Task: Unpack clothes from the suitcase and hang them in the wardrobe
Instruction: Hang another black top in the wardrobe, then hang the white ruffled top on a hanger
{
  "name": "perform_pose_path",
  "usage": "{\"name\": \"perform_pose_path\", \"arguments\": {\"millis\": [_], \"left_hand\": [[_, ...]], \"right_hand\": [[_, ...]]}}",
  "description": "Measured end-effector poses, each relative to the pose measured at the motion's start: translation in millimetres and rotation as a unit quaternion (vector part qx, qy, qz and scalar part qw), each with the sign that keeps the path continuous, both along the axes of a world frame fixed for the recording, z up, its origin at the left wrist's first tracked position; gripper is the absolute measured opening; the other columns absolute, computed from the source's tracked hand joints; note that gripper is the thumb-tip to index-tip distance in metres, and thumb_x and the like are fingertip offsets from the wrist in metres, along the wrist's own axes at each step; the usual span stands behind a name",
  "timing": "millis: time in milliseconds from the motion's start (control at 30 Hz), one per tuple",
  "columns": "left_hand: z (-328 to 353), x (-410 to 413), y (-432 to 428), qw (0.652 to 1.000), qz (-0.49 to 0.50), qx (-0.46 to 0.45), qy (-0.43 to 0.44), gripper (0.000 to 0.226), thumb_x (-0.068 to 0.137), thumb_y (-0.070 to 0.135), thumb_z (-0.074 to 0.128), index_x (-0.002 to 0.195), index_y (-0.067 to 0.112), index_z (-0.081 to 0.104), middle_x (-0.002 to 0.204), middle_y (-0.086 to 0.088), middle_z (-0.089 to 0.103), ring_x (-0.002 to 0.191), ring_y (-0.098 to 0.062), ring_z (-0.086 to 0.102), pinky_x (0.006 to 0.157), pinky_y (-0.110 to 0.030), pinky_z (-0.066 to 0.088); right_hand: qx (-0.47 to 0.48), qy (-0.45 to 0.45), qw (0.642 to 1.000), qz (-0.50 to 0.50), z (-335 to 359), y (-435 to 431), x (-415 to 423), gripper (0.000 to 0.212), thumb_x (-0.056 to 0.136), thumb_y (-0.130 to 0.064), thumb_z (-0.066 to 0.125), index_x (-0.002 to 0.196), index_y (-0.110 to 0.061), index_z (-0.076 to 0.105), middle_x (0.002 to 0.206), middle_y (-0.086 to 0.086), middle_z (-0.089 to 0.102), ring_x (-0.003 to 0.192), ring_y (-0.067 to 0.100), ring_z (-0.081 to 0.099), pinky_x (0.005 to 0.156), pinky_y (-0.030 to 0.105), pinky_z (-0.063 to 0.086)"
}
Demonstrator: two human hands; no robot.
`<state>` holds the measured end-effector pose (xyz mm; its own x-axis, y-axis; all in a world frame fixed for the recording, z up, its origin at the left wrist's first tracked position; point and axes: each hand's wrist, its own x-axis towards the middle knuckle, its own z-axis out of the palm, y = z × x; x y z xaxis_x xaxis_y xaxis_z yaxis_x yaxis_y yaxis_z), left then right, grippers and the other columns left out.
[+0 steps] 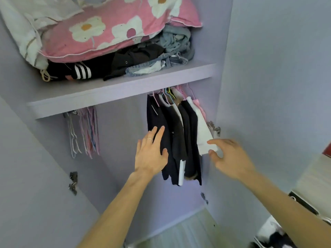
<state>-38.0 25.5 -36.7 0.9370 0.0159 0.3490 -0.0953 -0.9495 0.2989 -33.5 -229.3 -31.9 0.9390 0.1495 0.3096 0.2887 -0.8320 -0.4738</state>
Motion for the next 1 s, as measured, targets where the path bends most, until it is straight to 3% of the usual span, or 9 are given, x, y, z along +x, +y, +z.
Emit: {"name": "perform_pose_path", "arguments": {"millis": [100,267,367,633,900,1000], "left_hand": [[-36,-20,-40,0.998,-0.046,0.021,0.033,0.071,0.097,0.028,0.052,0.158,0.031,0.015,0.164,0.003,0.02,0.149,-0.018,0.022,0.121,-0.046,0.022],[-86,-48,-135,0.984,-0.158,-0.009,0.082,0.062,0.093,0.02,0.059,0.152,0.019,0.038,0.15,-0.002,0.047,0.137,-0.023,0.044,0.111,-0.041,0.038],[-110,-67,-204,0.965,-0.237,0.016,0.111,0.054,0.093,0.021,0.058,0.146,0.018,0.047,0.144,-0.003,0.054,0.131,-0.025,0.051,0.106,-0.04,0.041],[-154,-84,-393,0.913,-0.366,0.066,0.168,0.048,0.097,0.027,0.048,0.145,0.027,0.046,0.146,0.004,0.05,0.132,-0.017,0.046,0.107,-0.032,0.035],[-186,-83,-544,0.868,-0.417,0.118,0.242,0.048,0.099,0.028,0.044,0.147,0.025,0.043,0.149,0.002,0.046,0.134,-0.019,0.042,0.109,-0.036,0.037],[-198,-76,-581,0.856,-0.424,0.16,0.249,0.048,0.099,0.029,0.043,0.147,0.027,0.041,0.149,0.002,0.045,0.132,-0.021,0.043,0.104,-0.034,0.036]], "right_hand": [[-0.01,-0.026,0.999,-0.021,-26,-33,-48,0.031,0.092,-0.024,0.061,0.123,-0.026,0.064,0.123,-0.009,0.064,0.125,0.021,0.046,0.091,0.023,0.037],[-0.015,-0.016,0.996,-0.088,-67,-115,-111,0.033,0.093,-0.025,0.062,0.125,-0.023,0.064,0.121,-0.007,0.067,0.124,0.025,0.048,0.102,0.033,0.039],[-0.017,0.045,0.985,-0.165,-97,-177,-149,0.034,0.095,-0.029,0.058,0.129,-0.026,0.062,0.123,-0.007,0.066,0.128,0.025,0.045,0.105,0.036,0.037],[-0.01,0.197,0.925,-0.325,-157,-350,-232,0.038,0.099,-0.038,0.047,0.136,-0.032,0.052,0.129,-0.01,0.061,0.133,0.024,0.038,0.105,0.04,0.041],[-0.002,0.274,0.879,-0.389,-194,-488,-260,0.039,0.099,-0.039,0.044,0.137,-0.031,0.051,0.126,-0.006,0.063,0.13,0.023,0.043,0.1,0.038,0.046],[-0.002,0.29,0.866,-0.407,-204,-521,-256,0.039,0.1,-0.036,0.043,0.138,-0.029,0.05,0.125,-0.004,0.064,0.128,0.023,0.044,0.099,0.036,0.046]]}}
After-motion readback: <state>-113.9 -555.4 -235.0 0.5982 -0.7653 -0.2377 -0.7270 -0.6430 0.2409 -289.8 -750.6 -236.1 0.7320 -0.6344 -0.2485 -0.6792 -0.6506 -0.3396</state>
